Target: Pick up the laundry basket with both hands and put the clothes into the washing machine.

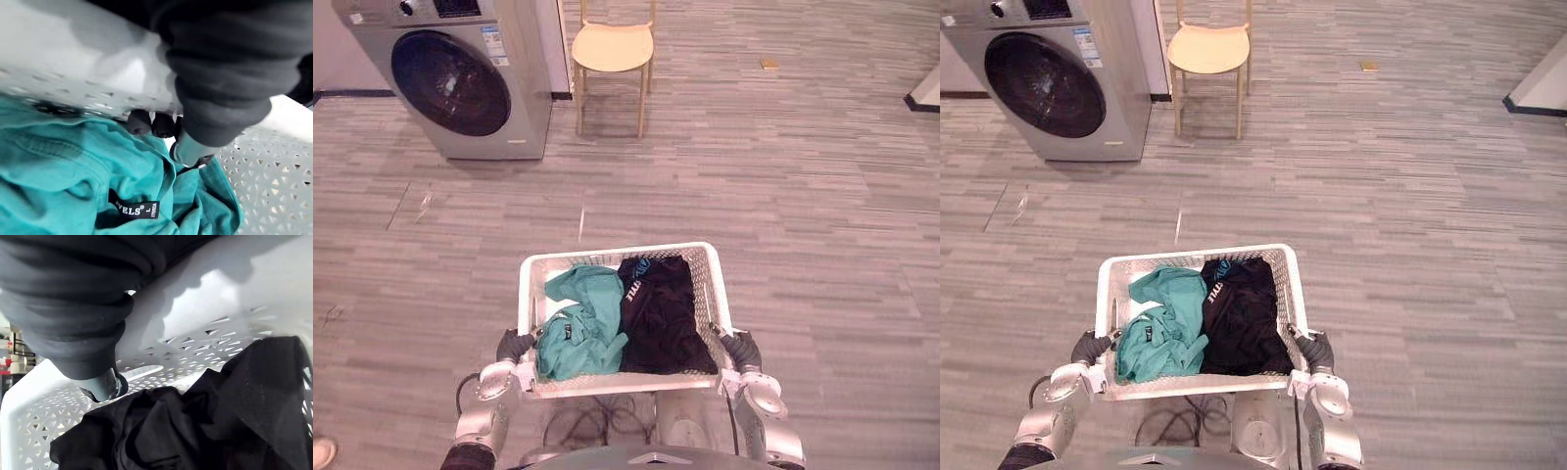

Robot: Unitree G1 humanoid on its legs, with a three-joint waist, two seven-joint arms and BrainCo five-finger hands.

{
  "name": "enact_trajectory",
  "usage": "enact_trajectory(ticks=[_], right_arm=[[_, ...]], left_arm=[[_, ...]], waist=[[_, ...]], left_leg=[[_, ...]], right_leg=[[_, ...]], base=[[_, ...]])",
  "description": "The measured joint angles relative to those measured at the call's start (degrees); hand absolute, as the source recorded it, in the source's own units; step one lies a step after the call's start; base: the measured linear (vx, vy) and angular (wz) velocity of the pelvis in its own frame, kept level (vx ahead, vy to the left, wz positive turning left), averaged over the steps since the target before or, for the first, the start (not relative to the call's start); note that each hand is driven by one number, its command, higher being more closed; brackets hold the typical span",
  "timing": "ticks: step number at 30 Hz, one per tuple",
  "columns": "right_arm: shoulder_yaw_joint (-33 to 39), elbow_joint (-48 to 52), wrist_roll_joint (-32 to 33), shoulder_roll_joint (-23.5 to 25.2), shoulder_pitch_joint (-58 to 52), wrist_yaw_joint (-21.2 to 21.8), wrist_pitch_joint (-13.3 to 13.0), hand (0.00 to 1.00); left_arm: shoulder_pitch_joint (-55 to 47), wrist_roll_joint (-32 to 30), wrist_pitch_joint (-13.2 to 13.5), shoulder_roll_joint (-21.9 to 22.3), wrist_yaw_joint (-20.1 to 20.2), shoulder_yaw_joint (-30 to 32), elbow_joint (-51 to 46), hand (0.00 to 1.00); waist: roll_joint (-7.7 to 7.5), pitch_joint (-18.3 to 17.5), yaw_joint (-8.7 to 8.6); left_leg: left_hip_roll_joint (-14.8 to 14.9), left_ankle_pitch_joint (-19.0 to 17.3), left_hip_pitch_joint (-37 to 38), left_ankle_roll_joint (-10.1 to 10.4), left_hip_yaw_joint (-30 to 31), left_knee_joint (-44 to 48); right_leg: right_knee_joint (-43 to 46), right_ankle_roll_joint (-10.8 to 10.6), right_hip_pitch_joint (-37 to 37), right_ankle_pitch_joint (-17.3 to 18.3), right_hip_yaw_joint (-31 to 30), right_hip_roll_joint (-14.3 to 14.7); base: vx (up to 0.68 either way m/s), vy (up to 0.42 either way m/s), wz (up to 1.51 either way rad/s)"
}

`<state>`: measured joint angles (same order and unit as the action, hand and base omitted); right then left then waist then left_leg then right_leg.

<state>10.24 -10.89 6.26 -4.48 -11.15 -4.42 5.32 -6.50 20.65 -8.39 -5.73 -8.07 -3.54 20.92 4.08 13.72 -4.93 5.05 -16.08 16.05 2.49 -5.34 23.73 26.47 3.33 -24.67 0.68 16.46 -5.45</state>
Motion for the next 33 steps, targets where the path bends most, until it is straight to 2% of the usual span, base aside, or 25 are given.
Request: enact_trajectory(ticks=[1,2,3,5,7,8,9,10,12,13,14,15,16,17,18,19,20,21,23,24,26,28,30,31,33], right_arm=[[0.18,0.56,0.00,0.00,-0.41,-0.01,0.26,1.00],[-0.61,1.52,-0.01,-0.47,-1.72,0.03,0.69,1.00],[-0.80,2.13,-0.01,-1.05,-2.78,0.09,0.93,1.00],[-0.92,2.64,-0.02,-2.04,-4.13,0.15,1.12,1.00],[-0.67,3.30,0.25,-2.28,-5.02,0.12,0.44,1.00],[-0.63,3.98,0.27,-2.58,-3.75,0.12,-0.15,1.00],[-0.55,3.82,0.20,-3.10,-2.47,0.09,-0.14,1.00],[-0.62,2.98,0.17,-3.64,-0.91,0.16,-0.05,1.00],[-0.62,2.63,0.15,-4.26,-0.45,0.24,-0.21,1.00],[-0.69,1.54,0.18,-5.01,-0.10,0.40,-0.42,1.00],[-0.95,-0.16,0.12,-5.17,0.43,0.40,-0.66,1.00],[-0.97,-2.57,-0.01,-4.47,1.15,0.38,-0.42,1.00],[-1.12,-4.07,-0.05,-4.03,1.60,0.50,-0.06,1.00],[-1.26,-5.25,-0.94,-3.01,1.51,0.58,-0.06,1.00],[-1.13,-5.40,-2.07,-1.99,0.90,0.66,-0.21,1.00],[-0.97,-5.71,-2.28,-1.31,0.57,0.67,-0.21,1.00],[-1.03,-6.38,-2.62,-0.26,0.29,0.79,0.28,1.00],[-1.18,-6.50,-2.90,0.05,-0.38,0.91,0.89,1.00],[-1.84,-6.30,-3.36,-0.32,-2.16,0.96,1.05,1.00],[-2.05,-6.08,-3.29,-0.31,-2.79,1.35,1.01,1.00],[-2.18,-3.50,-3.22,0.51,-2.72,1.68,-0.09,1.00],[-1.36,-2.91,-2.37,0.89,-2.25,1.28,0.09,1.00],[-0.77,-2.94,-2.05,1.62,-2.54,1.26,0.10,1.00],[-1.09,-1.13,-2.17,-0.44,-3.43,1.30,1.54,1.00],[-1.50,-1.10,-2.16,-3.09,-3.83,1.26,2.00,1.00]], left_arm=[[-0.13,-0.09,-0.10,0.30,0.04,0.03,0.06,1.00],[-1.54,-0.20,-0.21,1.12,0.12,0.50,0.03,1.00],[-3.16,0.01,-0.27,1.94,0.23,0.62,0.02,1.00],[-5.15,0.01,-0.30,2.45,1.02,0.46,-0.01,1.00],[-6.10,0.03,0.74,2.65,1.89,0.17,-1.87,1.00],[-5.95,0.12,1.06,2.61,2.18,0.24,-2.78,1.00],[-5.53,0.55,1.41,2.88,2.16,0.65,-2.84,1.00],[-4.92,0.57,1.25,3.35,2.05,1.14,-2.77,1.00],[-5.06,0.56,1.29,3.89,2.05,1.41,-2.80,1.00],[-5.45,0.51,1.26,4.59,2.11,1.45,-2.97,1.00],[-5.72,0.37,1.68,4.48,2.00,1.34,-3.08,1.00],[-5.00,-0.01,1.55,4.21,1.63,1.87,-2.31,1.00],[-4.83,-0.30,1.00,4.16,1.17,2.43,-1.86,1.00],[-5.13,-0.99,0.30,3.77,0.62,2.71,-1.67,1.00],[-5.41,-1.00,-0.18,3.19,0.40,3.10,-1.63,1.00],[-5.43,-1.00,-0.45,2.81,0.16,3.10,-1.26,1.00],[-5.45,-1.01,-0.70,1.83,0.04,2.98,-0.03,1.00],[-5.47,-1.00,-1.33,1.61,-0.20,2.86,0.38,1.00],[-7.00,-1.00,-1.71,1.62,-0.27,2.41,0.37,1.00],[-7.24,-0.93,-1.73,1.33,-0.23,2.19,0.39,1.00],[-5.54,-0.59,-1.11,0.84,-0.22,2.30,0.10,1.00],[-3.51,-0.59,-1.12,-0.04,0.00,1.47,0.12,1.00],[-3.63,-0.61,-1.06,-0.81,0.22,0.82,0.23,1.00],[-5.30,-1.14,-1.08,1.83,0.57,1.32,-0.18,1.00],[-7.07,-1.07,-1.13,4.05,0.27,1.26,-0.14,1.00]], waist=[[0.47,0.28,-0.32],[0.68,0.36,0.10],[0.98,0.37,1.08],[0.43,0.83,2.65],[-0.54,0.87,4.62],[-0.89,0.93,5.28],[-0.90,0.95,5.44],[-0.98,0.86,6.11],[-0.34,0.42,6.78],[1.26,-0.54,7.44],[1.93,-1.29,8.18],[0.30,-1.90,7.76],[-1.09,-2.71,7.46],[-3.61,-3.93,7.11],[-6.03,-3.71,6.46],[-7.03,-3.64,6.11],[-7.84,-3.38,5.32],[-6.80,-2.72,5.05],[-5.43,-1.88,4.91],[-4.38,-1.46,4.36],[-4.12,-1.04,3.37],[-4.11,-0.66,3.11],[-5.06,-1.11,3.82],[-1.85,-2.00,2.90],[0.10,-2.16,3.55]], left_leg=[[1.29,3.19,-2.71,1.00,0.34,7.53],[3.89,17.73,-9.12,4.92,1.03,22.81],[6.78,22.95,-15.42,6.38,0.81,38.18],[8.17,18.36,-23.32,2.85,0.01,52.86],[8.55,12.59,-29.45,-0.65,-4.31,52.95],[8.52,9.55,-33.67,-1.09,-6.30,47.57],[8.07,8.08,-36.04,-0.74,-7.01,40.68],[5.57,7.84,-36.97,0.30,-7.12,21.40],[4.18,10.58,-36.82,2.59,-5.65,3.69],[4.54,13.34,-37.25,5.49,-3.07,-8.92],[5.00,13.42,-38.35,5.83,-2.41,-9.77],[2.96,18.39,-38.46,3.55,-2.89,-5.51],[1.22,19.26,-38.46,2.03,-3.02,-3.55],[-1.93,15.97,-37.76,-1.70,-4.27,-0.55],[-4.74,12.09,-35.23,-3.82,-5.81,1.31],[-6.06,10.33,-33.61,-4.49,-6.05,1.41],[-7.40,7.75,-29.71,-5.25,-5.99,1.24],[-7.48,5.90,-24.76,-5.64,-5.24,0.19],[-7.97,5.45,-15.74,-5.95,-4.47,-5.28],[-8.05,5.45,-11.12,-5.95,-3.62,-9.40],[-8.35,4.67,-7.63,-5.97,-1.81,-12.47],[-8.29,2.16,-4.19,-5.71,-0.35,-13.80],[-8.75,-2.31,-0.55,-4.53,1.39,-14.41],[-2.08,-4.34,-5.44,-0.03,3.00,9.16],[2.48,5.74,-14.09,4.28,0.66,30.31]], right_leg=[[1.07,0.12,1.50,2.28,0.30,0.80],[1.12,0.26,5.72,5.63,0.26,2.37],[-0.93,1.04,11.18,7.88,0.06,4.28],[-6.50,0.90,21.32,9.41,-1.03,5.80],[-12.83,0.37,29.27,9.82,-3.64,5.41],[-15.81,-0.65,33.01,10.51,-5.29,4.67],[-17.37,-1.52,35.01,11.04,-6.36,3.84],[-18.72,-3.66,37.94,12.70,-7.76,1.38],[-20.38,-4.97,40.09,13.69,-8.92,0.07],[-22.06,-5.48,41.76,14.80,-9.97,0.02],[-22.41,-7.58,44.12,17.68,-11.85,-0.51],[-20.00,-8.32,45.33,19.22,-12.90,-3.31],[-16.21,-8.27,44.41,19.49,-13.49,-5.33],[-2.53,-8.80,38.90,18.55,-15.95,-9.32],[13.51,-9.08,32.63,11.18,-18.87,-12.42],[20.48,-8.42,29.62,5.31,-19.55,-13.49],[33.31,-8.23,23.81,0.75,-19.43,-13.81],[40.73,-8.23,19.88,3.11,-18.15,-11.44],[41.71,-7.01,15.49,7.97,-13.46,-9.16],[38.19,-6.18,11.53,10.98,-9.79,-7.63],[27.83,-6.24,6.24,13.46,-4.67,-7.07],[9.64,-6.28,4.55,10.82,-1.15,-7.04],[-9.68,-7.74,4.90,0.61,-4.20,-6.17],[0.74,-3.11,7.44,-0.10,-1.76,-4.18],[0.03,-1.91,12.02,2.36,0.02,-3.08]], base=[[0.80,-0.189,0.10],[0.82,-0.179,-0.16],[0.65,-0.125,-0.33],[0.84,-0.090,-0.34],[0.78,-0.006,-0.52],[0.80,0.082,-0.70],[0.79,0.159,-0.82],[0.65,0.179,-0.67],[0.60,0.252,-0.56],[0.69,0.368,-0.72],[0.84,0.490,-0.68],[0.56,0.359,-0.47],[0.70,0.451,-0.20],[0.73,0.450,-0.07],[0.73,0.433,0.03],[0.74,0.387,0.24],[0.70,0.315,0.21],[0.68,0.296,0.16],[0.76,0.262,-0.02],[0.72,0.191,0.03],[0.52,0.039,0.43],[0.51,-0.026,0.54],[0.91,-0.247,0.75],[1.33,-0.440,1.11],[0.95,-0.282,0.38]])
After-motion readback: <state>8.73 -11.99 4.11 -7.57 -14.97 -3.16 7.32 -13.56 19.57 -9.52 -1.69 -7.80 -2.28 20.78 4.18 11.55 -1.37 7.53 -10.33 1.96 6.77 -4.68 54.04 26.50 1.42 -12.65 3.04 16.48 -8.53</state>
